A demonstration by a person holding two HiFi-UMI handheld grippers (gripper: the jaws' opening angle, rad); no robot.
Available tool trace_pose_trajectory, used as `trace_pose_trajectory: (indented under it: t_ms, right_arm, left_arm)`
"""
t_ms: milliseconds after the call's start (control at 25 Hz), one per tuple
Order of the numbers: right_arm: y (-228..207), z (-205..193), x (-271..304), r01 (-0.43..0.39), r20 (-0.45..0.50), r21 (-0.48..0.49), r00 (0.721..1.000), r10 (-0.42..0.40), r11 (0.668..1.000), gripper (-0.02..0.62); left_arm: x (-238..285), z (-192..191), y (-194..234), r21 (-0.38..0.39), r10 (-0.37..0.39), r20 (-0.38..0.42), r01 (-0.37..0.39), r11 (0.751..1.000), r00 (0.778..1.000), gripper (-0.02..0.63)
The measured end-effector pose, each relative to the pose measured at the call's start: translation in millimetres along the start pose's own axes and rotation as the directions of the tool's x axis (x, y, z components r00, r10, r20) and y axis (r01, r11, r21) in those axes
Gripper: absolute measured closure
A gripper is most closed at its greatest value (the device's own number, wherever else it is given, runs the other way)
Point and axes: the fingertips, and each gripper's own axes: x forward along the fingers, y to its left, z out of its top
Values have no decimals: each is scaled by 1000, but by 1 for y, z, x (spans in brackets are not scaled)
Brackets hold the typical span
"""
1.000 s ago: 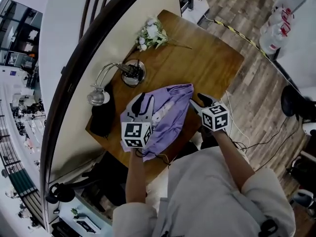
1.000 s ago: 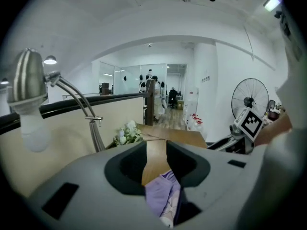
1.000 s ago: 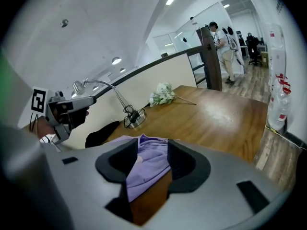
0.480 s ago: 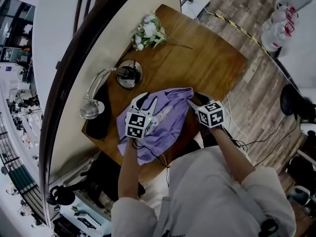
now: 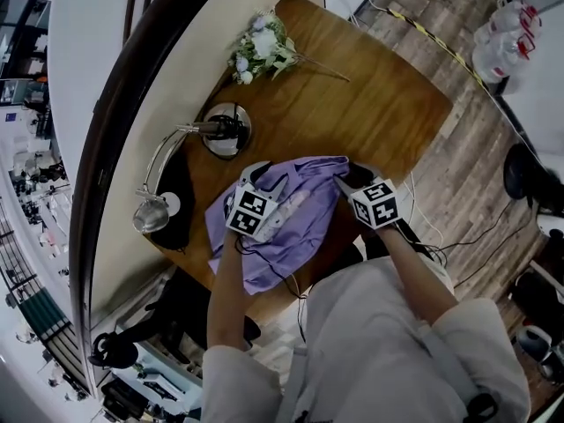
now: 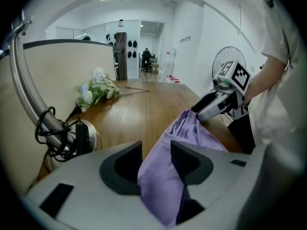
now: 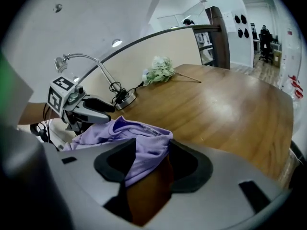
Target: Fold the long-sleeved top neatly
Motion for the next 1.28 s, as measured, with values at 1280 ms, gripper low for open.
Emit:
trace_pose_trajectory:
  t_ms: [1280]
  right_arm:
    - [23,-7,-8,67,52,-93,997,-62,993,555]
  left_arm:
    - [4,-15,-8,124,41,-97,-29,992,994,561]
